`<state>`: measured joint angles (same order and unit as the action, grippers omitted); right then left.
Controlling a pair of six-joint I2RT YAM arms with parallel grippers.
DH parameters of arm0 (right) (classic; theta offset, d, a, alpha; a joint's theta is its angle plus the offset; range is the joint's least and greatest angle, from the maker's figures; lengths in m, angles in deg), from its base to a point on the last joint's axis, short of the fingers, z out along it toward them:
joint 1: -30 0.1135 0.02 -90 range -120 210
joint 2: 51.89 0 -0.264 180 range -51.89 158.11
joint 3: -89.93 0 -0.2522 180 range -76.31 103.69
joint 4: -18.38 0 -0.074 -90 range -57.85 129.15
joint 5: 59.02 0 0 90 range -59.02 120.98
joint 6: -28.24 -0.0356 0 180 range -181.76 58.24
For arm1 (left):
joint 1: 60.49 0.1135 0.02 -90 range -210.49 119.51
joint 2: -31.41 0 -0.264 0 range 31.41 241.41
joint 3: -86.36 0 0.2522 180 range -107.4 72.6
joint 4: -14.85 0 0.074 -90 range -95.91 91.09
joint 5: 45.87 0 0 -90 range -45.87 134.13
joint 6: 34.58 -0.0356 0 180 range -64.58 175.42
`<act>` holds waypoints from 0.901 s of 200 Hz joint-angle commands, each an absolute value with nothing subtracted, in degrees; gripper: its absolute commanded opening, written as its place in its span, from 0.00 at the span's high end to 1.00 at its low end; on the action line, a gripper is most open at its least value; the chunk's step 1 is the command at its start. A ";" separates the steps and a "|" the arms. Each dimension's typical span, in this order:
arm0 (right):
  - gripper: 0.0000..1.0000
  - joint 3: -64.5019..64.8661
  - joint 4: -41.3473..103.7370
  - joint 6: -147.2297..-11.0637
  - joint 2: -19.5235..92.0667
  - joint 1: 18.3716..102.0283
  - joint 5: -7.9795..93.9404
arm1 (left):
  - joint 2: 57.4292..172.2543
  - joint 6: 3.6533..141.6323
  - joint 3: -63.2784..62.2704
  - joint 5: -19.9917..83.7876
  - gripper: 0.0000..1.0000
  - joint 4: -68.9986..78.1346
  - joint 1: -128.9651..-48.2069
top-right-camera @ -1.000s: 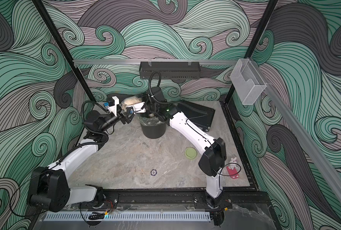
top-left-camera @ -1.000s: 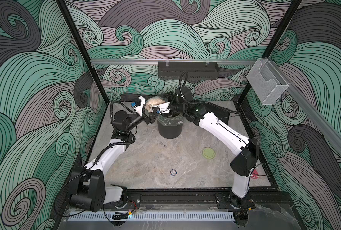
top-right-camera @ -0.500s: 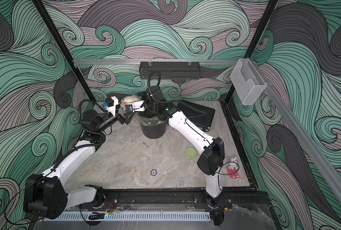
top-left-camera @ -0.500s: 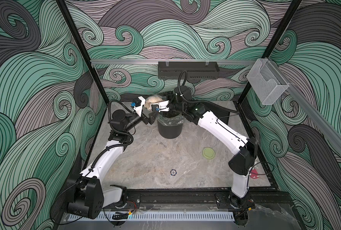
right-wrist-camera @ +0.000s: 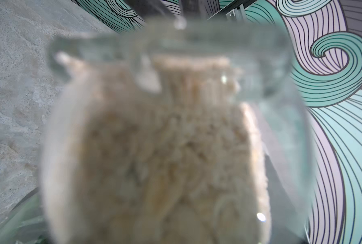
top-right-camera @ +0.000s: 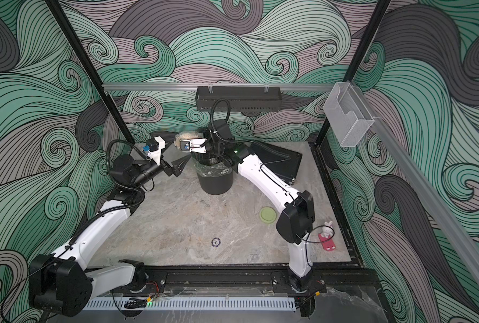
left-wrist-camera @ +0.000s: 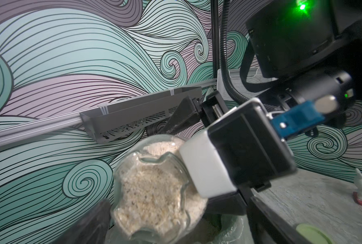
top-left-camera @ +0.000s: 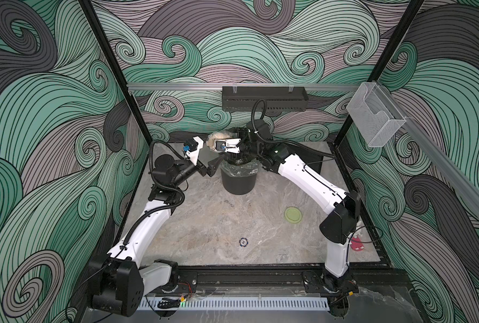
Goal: Empty expired oatmeal from jars
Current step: Pour the expired oatmeal into the trash bin.
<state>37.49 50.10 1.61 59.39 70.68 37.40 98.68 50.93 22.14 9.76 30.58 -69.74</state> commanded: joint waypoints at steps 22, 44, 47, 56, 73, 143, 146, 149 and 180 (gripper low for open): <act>0.77 40.30 41.20 -8.36 59.13 69.25 36.25 | 95.61 51.27 20.74 11.11 0.01 28.94 -68.18; 0.77 38.91 39.51 -12.43 58.72 68.73 36.22 | 94.58 51.61 20.31 12.59 0.01 26.05 -67.83; 0.77 38.73 39.40 -12.87 58.68 68.66 36.29 | 94.45 51.75 20.34 12.99 0.01 25.79 -67.79; 0.77 37.71 38.75 -13.79 58.38 68.52 36.27 | 94.17 52.44 20.31 13.87 0.01 24.95 -67.54; 0.77 35.34 36.78 -16.46 57.57 68.28 36.25 | 93.91 53.51 20.15 15.22 0.01 23.26 -67.21; 0.76 26.22 29.71 -29.04 53.78 67.16 36.92 | 95.16 59.02 15.25 16.38 0.01 13.91 -66.64; 0.76 25.84 29.34 -29.53 53.66 67.11 36.95 | 95.14 59.09 15.22 16.33 0.01 13.91 -66.64; 0.76 25.60 29.06 -29.96 53.51 67.04 37.08 | 95.13 59.09 15.29 16.23 0.01 13.85 -66.64; 0.76 24.31 26.82 -34.99 52.73 66.35 37.77 | 94.97 59.20 15.03 16.25 0.01 12.61 -66.60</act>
